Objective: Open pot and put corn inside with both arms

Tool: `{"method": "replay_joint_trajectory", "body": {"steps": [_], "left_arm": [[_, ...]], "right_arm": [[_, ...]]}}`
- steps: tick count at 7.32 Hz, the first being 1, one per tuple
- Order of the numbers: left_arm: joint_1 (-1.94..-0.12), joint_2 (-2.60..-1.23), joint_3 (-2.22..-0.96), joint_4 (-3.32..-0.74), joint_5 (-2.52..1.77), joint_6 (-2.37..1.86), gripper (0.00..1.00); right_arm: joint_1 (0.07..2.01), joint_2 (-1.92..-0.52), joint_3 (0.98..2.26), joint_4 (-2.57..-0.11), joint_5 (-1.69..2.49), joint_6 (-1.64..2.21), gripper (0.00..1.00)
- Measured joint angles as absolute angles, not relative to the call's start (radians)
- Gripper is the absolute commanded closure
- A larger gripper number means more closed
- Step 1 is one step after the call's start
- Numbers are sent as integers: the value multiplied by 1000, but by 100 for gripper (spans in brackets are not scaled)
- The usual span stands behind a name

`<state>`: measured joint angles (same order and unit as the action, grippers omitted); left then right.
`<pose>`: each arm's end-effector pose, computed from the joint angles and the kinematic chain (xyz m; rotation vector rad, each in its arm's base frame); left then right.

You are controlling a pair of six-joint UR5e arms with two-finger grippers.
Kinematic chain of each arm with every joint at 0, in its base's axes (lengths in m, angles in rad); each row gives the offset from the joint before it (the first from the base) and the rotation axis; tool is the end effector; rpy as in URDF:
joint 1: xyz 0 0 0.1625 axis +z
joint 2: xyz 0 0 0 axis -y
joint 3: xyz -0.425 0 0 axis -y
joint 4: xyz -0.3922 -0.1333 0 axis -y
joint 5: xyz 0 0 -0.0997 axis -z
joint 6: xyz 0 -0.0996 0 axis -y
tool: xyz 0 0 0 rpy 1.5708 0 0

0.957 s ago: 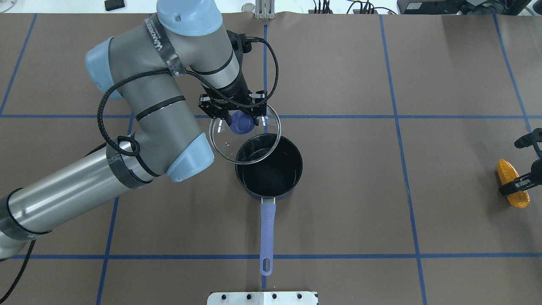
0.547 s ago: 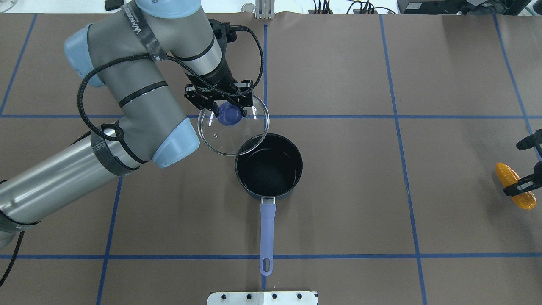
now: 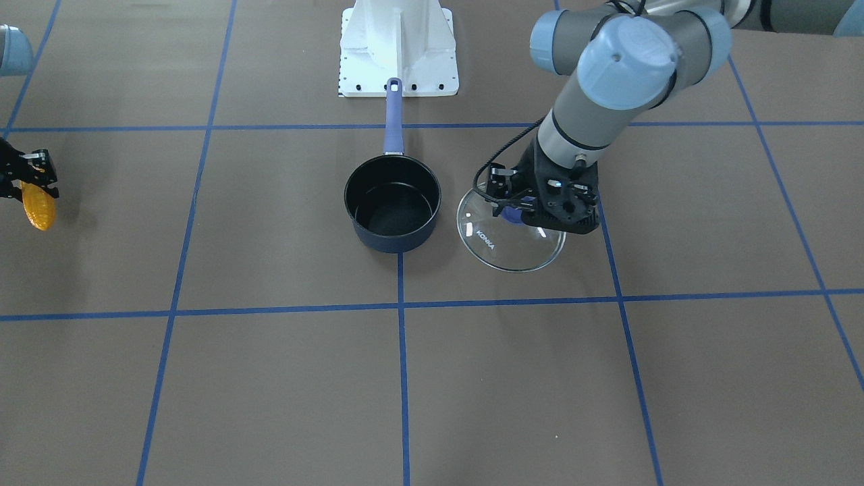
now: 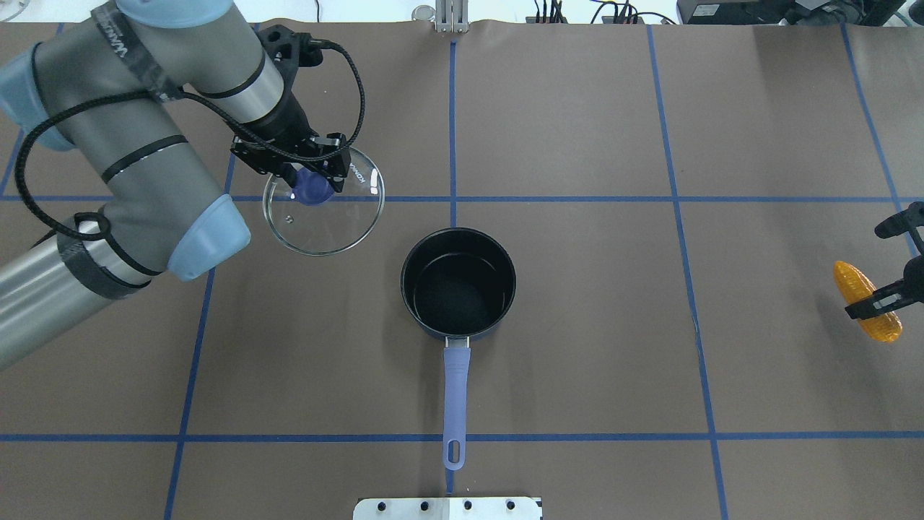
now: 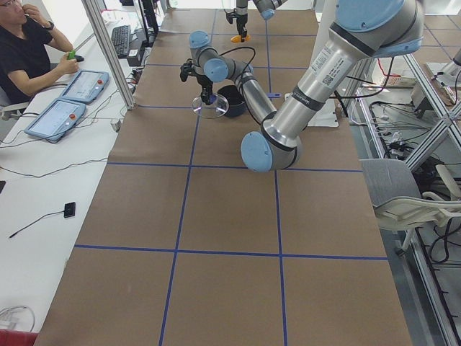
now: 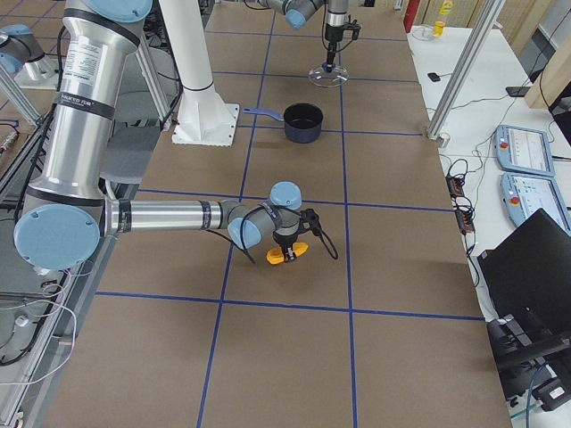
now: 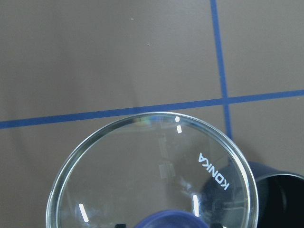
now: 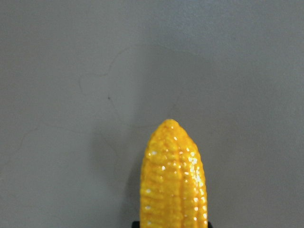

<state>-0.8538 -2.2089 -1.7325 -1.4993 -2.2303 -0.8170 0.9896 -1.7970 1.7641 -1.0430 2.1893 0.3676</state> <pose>0.3748 -0.5399 0.2150 0.0678 0.9385 0.1475 -0.1691 -0.3950 0.6136 0.1500 -0.7610 -0.3558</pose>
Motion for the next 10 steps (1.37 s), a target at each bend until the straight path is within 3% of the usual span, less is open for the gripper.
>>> {"method": "replay_joint_trajectory", "body": {"steps": [6,10], "left_arm": [[-993,-1934,-1787,-1511,-2288,-422,48],[-1058,-1849,-1765,-1515,-2289,-239,49]], "right_arm": [[921,-1533,1981,-1438,2218,442,65],[759,-1187,1988,-1642,2222,711,64]]}}
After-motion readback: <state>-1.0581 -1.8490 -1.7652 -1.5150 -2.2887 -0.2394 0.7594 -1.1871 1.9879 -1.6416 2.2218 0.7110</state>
